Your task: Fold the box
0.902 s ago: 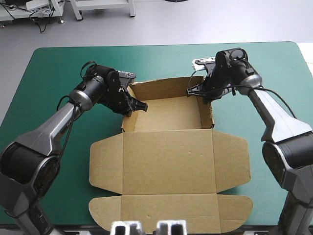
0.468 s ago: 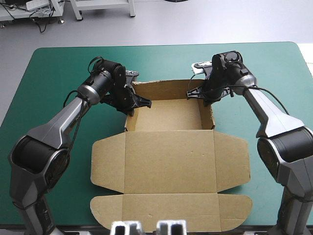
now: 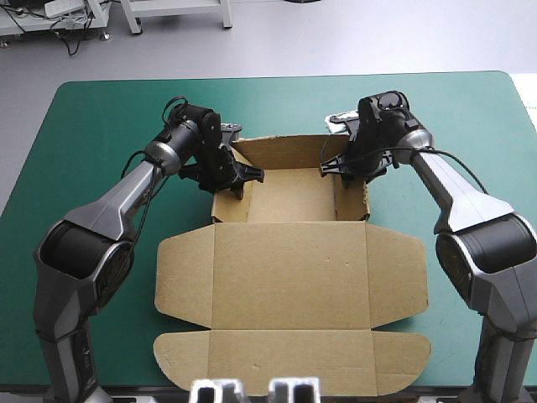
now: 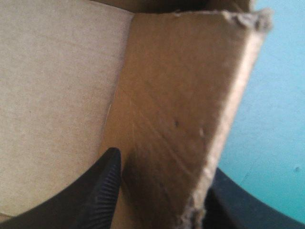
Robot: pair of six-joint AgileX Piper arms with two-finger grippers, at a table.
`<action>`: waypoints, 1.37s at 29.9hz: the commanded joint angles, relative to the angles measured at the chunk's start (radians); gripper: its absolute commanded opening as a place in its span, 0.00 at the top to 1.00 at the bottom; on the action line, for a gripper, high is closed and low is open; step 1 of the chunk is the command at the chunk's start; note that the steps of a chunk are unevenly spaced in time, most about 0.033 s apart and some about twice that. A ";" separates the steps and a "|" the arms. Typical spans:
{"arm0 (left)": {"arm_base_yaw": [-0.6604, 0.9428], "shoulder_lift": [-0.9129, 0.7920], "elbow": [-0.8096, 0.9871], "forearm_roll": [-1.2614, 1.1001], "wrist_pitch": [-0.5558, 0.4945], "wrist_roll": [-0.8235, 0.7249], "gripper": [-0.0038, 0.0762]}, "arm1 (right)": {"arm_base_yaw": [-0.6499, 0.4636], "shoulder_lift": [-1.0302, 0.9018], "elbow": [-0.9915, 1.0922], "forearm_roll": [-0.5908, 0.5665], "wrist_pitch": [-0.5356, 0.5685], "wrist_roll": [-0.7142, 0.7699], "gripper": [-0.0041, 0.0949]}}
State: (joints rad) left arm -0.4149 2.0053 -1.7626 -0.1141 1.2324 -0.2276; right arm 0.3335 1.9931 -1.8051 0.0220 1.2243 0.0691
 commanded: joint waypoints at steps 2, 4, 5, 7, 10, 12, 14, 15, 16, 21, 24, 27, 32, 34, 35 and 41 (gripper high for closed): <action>0.048 -0.062 -0.042 -0.093 0.064 -0.001 0.50 | 0.003 -0.054 -0.029 -0.016 0.029 -0.018 0.49; 0.070 -0.070 -0.048 -0.118 0.064 -0.001 0.50 | 0.003 -0.056 -0.038 -0.022 0.031 -0.018 0.49; 0.079 -0.074 -0.050 -0.120 0.064 -0.001 0.50 | 0.003 -0.056 -0.045 -0.022 0.031 -0.018 0.49; 0.102 -0.087 -0.057 -0.121 0.064 -0.001 0.50 | 0.003 -0.058 -0.070 -0.022 0.031 -0.038 0.49; 0.138 -0.110 -0.087 -0.126 0.064 -0.001 0.50 | 0.003 -0.064 -0.122 -0.022 0.031 -0.069 0.49; 0.163 -0.133 -0.118 -0.155 0.064 -0.001 0.50 | 0.003 -0.071 -0.166 -0.036 0.031 -0.069 0.49; 0.179 -0.158 -0.148 -0.173 0.064 -0.001 0.50 | 0.003 -0.081 -0.217 -0.036 0.031 -0.069 0.49; 0.184 -0.174 -0.171 -0.176 0.064 0.001 0.50 | 0.003 -0.086 -0.239 -0.036 0.031 -0.069 0.49; 0.188 -0.192 -0.187 -0.178 0.064 0.011 0.50 | 0.003 -0.094 -0.261 -0.036 0.031 -0.069 0.49; 0.188 -0.302 -0.267 -0.188 0.064 0.081 0.52 | 0.003 -0.160 -0.294 -0.036 0.031 -0.076 0.49; 0.188 -0.398 -0.278 -0.193 0.064 0.163 0.61 | 0.003 -0.207 -0.294 -0.035 0.031 -0.092 0.49; 0.188 -0.525 -0.270 -0.179 0.064 0.248 0.75 | 0.003 -0.245 -0.294 -0.013 0.033 -0.077 0.49; 0.188 -0.744 -0.187 -0.173 0.062 0.348 0.96 | 0.003 -0.268 -0.224 0.011 0.033 -0.012 0.49; 0.188 -0.837 -0.120 -0.168 0.062 0.359 0.97 | 0.003 -0.263 -0.162 0.011 0.033 -0.001 0.49; 0.188 -0.891 -0.072 -0.157 0.062 0.364 0.97 | 0.003 -0.255 -0.128 0.011 0.031 0.002 0.49; 0.188 -1.234 0.303 -0.069 -0.015 0.367 0.97 | 0.003 -0.196 -0.014 0.013 0.022 0.002 0.51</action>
State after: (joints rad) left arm -0.2266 0.9045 -1.5921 -0.1990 1.2528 0.1375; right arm 0.3335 1.8264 -1.8220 0.0330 1.2458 0.0689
